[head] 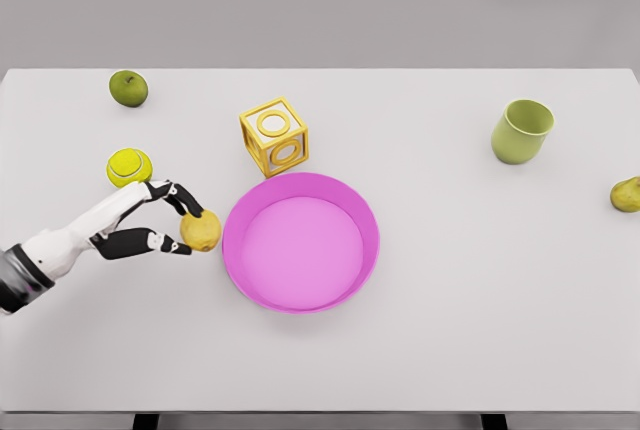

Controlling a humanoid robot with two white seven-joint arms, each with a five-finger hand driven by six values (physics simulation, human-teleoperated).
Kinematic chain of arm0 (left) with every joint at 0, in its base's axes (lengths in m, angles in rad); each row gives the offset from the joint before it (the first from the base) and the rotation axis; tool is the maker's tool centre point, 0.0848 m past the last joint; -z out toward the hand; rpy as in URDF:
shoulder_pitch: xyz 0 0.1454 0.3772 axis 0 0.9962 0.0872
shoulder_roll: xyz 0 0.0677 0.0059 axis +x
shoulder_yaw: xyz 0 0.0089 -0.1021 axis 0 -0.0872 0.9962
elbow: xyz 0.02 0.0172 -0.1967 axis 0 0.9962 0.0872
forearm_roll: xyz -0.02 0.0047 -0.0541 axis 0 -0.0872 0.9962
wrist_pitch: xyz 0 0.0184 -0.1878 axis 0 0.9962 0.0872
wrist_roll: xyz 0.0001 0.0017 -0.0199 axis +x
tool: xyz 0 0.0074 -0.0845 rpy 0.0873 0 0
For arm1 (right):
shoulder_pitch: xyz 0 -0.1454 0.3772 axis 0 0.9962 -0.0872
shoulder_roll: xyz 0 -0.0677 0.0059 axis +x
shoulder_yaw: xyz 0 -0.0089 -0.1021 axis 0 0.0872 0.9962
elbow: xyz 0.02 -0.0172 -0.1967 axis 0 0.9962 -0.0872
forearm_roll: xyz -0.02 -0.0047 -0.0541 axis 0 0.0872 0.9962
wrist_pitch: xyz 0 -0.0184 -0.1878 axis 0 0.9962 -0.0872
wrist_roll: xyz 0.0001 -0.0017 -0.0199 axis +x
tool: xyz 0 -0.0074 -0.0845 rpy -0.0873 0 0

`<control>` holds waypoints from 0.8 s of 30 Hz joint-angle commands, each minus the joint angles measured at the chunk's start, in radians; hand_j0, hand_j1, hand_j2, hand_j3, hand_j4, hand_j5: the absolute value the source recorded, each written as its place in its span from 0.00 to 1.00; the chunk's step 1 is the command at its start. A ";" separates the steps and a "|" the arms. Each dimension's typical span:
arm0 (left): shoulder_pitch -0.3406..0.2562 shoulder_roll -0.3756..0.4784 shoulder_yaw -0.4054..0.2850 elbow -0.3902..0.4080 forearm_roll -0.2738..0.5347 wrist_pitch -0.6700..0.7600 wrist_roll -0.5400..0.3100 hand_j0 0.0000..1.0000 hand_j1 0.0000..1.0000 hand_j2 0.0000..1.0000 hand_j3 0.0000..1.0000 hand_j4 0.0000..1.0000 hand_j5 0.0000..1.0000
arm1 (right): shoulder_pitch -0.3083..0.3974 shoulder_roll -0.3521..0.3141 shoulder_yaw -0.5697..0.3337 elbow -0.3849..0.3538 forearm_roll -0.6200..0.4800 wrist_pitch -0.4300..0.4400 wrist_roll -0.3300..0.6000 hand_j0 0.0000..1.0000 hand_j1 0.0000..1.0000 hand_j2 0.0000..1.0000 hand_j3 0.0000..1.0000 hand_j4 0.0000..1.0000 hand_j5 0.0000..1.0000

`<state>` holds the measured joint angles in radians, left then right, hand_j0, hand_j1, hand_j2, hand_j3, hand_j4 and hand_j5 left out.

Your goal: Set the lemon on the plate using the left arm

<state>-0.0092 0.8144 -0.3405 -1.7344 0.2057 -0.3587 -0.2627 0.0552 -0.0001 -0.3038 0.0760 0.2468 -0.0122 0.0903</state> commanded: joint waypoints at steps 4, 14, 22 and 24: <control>0.000 -0.004 -0.002 -0.001 0.004 0.001 0.000 0.43 0.43 0.43 0.43 0.43 0.43 | -0.002 0.000 0.000 -0.001 0.000 0.000 0.000 1.00 1.00 1.00 1.00 1.00 1.00; -0.014 -0.035 -0.003 -0.002 0.001 0.029 -0.001 0.43 0.43 0.43 0.43 0.43 0.43 | -0.002 0.000 0.000 0.001 0.000 0.000 0.000 1.00 1.00 1.00 1.00 1.00 1.00; -0.015 -0.066 -0.009 -0.007 -0.006 0.035 -0.001 0.43 0.43 0.43 0.43 0.43 0.43 | -0.002 0.000 0.000 0.001 0.000 0.000 0.000 1.00 1.00 1.00 1.00 1.00 1.00; -0.015 -0.069 -0.009 -0.008 -0.006 0.035 -0.001 0.43 0.43 0.43 0.43 0.43 0.43 | -0.002 0.000 0.000 0.001 0.000 0.000 0.000 1.00 1.00 1.00 1.00 1.00 1.00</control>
<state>-0.0245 0.7491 -0.3491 -1.7400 0.1947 -0.3252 -0.2642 0.0537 -0.0001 -0.3038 0.0762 0.2465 -0.0122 0.0903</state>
